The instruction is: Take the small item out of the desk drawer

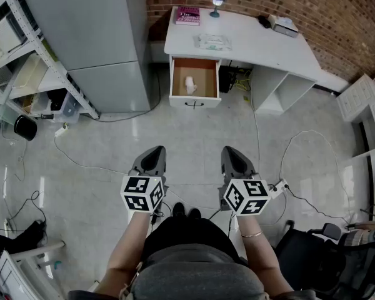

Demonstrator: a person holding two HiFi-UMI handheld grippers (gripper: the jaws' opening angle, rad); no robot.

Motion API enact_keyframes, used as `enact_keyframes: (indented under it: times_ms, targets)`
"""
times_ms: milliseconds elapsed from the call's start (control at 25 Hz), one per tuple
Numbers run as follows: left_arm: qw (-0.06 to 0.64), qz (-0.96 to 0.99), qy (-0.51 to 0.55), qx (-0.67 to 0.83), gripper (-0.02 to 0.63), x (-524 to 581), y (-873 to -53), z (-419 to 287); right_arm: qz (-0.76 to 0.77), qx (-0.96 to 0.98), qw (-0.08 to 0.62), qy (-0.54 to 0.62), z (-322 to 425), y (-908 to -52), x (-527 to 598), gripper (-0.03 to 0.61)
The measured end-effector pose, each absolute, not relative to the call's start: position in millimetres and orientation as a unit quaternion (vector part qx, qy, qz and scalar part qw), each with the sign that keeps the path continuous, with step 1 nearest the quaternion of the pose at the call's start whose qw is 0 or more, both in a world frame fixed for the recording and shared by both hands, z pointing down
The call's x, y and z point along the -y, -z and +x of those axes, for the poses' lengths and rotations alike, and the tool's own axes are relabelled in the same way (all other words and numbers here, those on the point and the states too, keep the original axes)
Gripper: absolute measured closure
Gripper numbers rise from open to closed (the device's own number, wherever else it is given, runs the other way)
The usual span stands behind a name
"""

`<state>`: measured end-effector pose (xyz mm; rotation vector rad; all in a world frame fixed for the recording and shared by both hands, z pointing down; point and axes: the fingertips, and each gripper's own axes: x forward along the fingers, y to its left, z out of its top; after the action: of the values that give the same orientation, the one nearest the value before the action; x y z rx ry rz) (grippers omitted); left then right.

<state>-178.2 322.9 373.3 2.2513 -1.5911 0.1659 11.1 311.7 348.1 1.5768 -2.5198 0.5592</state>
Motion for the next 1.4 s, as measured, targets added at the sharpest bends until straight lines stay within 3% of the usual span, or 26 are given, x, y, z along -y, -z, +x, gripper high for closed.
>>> enact_keyframes:
  times_ms: [1040,1400]
  targets:
    - [0.183,0.813,-0.053,0.550,0.588,-301,-374,-176,0.548,0.808,0.045,-0.213,24,-360,-298,0.574]
    - [0.193,0.804,-0.062,0.559,0.503,-253,-384,-169,0.537,0.813,0.034,-0.224,35,-368,-240,0.574]
